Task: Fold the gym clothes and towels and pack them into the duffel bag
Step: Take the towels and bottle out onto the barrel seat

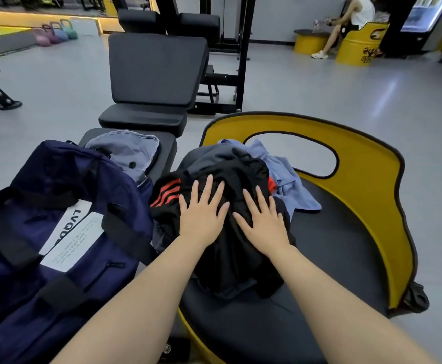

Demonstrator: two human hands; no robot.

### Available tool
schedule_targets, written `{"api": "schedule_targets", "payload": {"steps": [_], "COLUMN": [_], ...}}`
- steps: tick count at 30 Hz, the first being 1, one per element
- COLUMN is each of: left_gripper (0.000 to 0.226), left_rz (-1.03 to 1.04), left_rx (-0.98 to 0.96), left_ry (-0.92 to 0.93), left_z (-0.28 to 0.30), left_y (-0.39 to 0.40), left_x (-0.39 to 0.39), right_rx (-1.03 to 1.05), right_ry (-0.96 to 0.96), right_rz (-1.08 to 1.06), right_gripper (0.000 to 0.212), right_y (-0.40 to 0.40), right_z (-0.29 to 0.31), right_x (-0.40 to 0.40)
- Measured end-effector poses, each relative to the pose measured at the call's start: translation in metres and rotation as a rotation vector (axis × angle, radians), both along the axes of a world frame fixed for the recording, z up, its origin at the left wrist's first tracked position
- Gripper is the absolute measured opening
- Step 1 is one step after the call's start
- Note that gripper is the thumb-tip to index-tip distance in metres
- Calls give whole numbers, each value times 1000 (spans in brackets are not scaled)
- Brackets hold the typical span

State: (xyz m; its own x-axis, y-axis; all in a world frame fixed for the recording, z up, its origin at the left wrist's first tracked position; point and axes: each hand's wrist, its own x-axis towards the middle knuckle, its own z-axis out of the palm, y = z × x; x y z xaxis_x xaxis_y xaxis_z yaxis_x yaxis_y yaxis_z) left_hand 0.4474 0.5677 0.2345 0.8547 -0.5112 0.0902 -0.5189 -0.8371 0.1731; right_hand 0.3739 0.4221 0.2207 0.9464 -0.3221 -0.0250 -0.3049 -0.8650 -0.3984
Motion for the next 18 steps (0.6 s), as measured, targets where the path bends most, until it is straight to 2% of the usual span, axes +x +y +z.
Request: {"api": "schedule_targets", "payload": {"steps": [7, 13, 18], "left_gripper": [58, 59, 57], "left_rz": [-23, -1, 35], "left_rx": [106, 116, 162], "left_ry": [41, 96, 47], "left_z": [-32, -21, -1], "left_y": [10, 17, 16], "left_x": [-2, -13, -35], "right_rx": [-4, -88, -156], "right_ry": [123, 142, 102], "right_rz": [32, 64, 55], "right_gripper": [68, 71, 70], "right_y": [-1, -11, -29], "right_z": [-21, -4, 15], "right_x": [-5, -19, -54]}}
